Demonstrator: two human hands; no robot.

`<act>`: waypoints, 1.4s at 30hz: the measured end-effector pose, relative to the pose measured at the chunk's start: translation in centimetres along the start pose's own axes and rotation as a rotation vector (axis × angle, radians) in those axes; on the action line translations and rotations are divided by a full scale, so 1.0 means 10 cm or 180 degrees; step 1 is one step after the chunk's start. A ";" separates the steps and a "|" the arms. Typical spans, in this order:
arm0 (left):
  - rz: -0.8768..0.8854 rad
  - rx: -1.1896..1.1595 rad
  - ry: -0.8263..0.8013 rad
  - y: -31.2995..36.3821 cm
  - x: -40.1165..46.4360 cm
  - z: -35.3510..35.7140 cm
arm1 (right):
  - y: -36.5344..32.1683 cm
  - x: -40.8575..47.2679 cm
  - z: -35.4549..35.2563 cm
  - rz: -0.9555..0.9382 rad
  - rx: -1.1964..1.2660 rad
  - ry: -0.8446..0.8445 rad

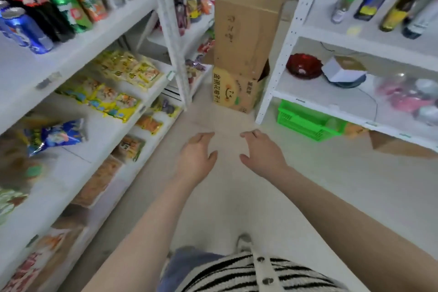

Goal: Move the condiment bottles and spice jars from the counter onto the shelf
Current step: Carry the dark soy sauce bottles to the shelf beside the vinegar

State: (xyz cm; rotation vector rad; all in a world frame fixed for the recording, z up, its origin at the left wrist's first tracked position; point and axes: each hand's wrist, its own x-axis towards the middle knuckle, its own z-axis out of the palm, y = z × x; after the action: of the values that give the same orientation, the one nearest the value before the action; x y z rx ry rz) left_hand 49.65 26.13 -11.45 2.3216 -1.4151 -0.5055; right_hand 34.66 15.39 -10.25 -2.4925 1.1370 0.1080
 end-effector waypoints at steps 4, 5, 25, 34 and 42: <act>0.0530 0.0074 -0.0361 0.79 0.35 0.44 | 0.87 -0.29 -0.23 0.0615 0.0145 0.0097; 0.0645 0.0118 -0.0445 0.96 0.43 0.52 | 1.06 -0.35 -0.28 0.0750 0.0189 0.0140; 0.2206 0.0327 -0.1183 3.56 2.75 1.49 | 3.62 -0.01 -1.30 0.2735 0.0942 0.0992; 0.2246 0.0073 -0.1460 4.49 3.48 2.12 | 4.73 0.34 -1.74 0.2856 0.1000 0.1029; 0.1771 -0.0675 -0.0753 5.54 4.08 2.46 | 6.03 0.77 -2.33 0.2176 0.0993 0.1029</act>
State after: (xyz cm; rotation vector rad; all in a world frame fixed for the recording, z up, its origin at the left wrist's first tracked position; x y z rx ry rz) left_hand 13.08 -37.11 -10.06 1.6436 -1.9171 -0.7271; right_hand -7.01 -34.65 -10.09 -1.8013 1.9320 -0.2743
